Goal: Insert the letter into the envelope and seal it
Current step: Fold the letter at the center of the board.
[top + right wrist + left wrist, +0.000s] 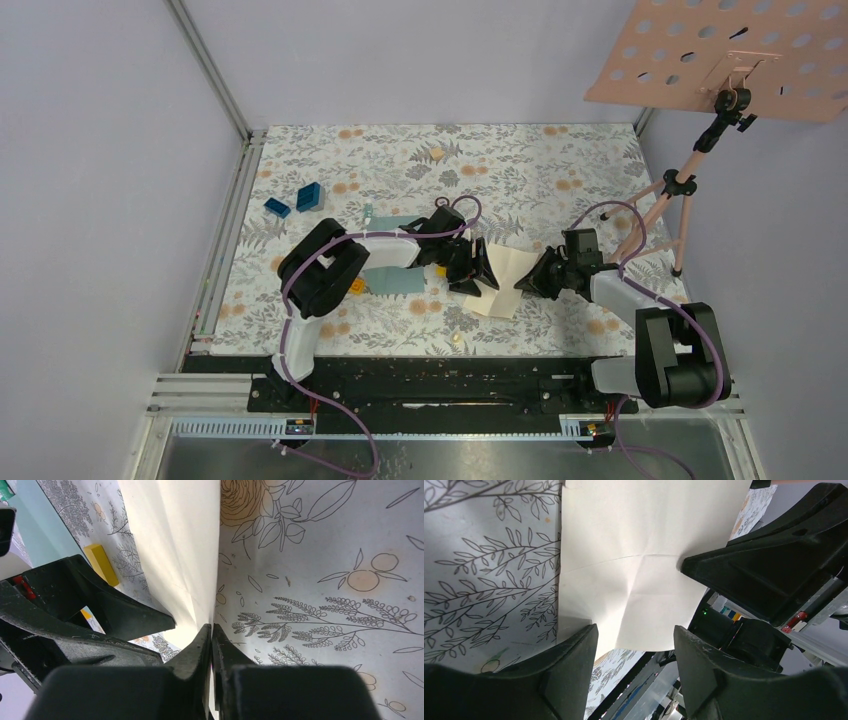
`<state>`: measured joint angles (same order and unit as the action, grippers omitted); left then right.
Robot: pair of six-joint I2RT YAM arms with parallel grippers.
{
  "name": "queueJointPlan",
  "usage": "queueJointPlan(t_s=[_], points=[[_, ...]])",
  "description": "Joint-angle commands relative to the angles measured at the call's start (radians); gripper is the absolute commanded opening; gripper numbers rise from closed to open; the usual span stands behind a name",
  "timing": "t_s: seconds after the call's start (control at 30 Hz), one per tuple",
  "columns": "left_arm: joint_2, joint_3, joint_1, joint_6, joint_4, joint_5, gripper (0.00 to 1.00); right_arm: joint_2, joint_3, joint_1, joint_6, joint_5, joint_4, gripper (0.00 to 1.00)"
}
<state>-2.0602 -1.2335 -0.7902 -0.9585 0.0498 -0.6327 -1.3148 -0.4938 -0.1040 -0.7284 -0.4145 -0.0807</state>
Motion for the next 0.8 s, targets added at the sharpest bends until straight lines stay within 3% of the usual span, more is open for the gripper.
queueJointPlan(t_s=[0.0, 0.3, 0.33, 0.4, 0.5, 0.63, 0.77], points=[[0.016, 0.012, -0.001, 0.004, -0.037, -0.027, 0.59, 0.018, -0.028, 0.006, -0.009, 0.003, -0.012, 0.03], [0.024, 0.001, 0.011, 0.005, -0.036, -0.031, 0.59, 0.056, -0.015, 0.004, 0.014, 0.005, -0.051, 0.0], [0.017, -0.004, 0.016, 0.007, -0.031, -0.032, 0.59, 0.064, -0.004, 0.002, 0.01, 0.001, -0.05, 0.06], [0.006, -0.008, 0.022, 0.012, -0.027, -0.037, 0.59, 0.082, 0.02, -0.002, 0.007, 0.0, -0.051, 0.28], [-0.001, -0.002, 0.03, 0.01, -0.03, -0.042, 0.59, 0.116, 0.047, -0.003, 0.018, 0.026, -0.074, 0.45], [-0.009, 0.015, 0.034, -0.012, -0.066, -0.064, 0.59, 0.127, 0.055, -0.002, 0.024, 0.021, -0.086, 0.59], [-0.021, 0.033, 0.038, -0.048, -0.109, -0.06, 0.59, 0.11, 0.073, -0.008, -0.032, -0.054, -0.022, 0.64]])
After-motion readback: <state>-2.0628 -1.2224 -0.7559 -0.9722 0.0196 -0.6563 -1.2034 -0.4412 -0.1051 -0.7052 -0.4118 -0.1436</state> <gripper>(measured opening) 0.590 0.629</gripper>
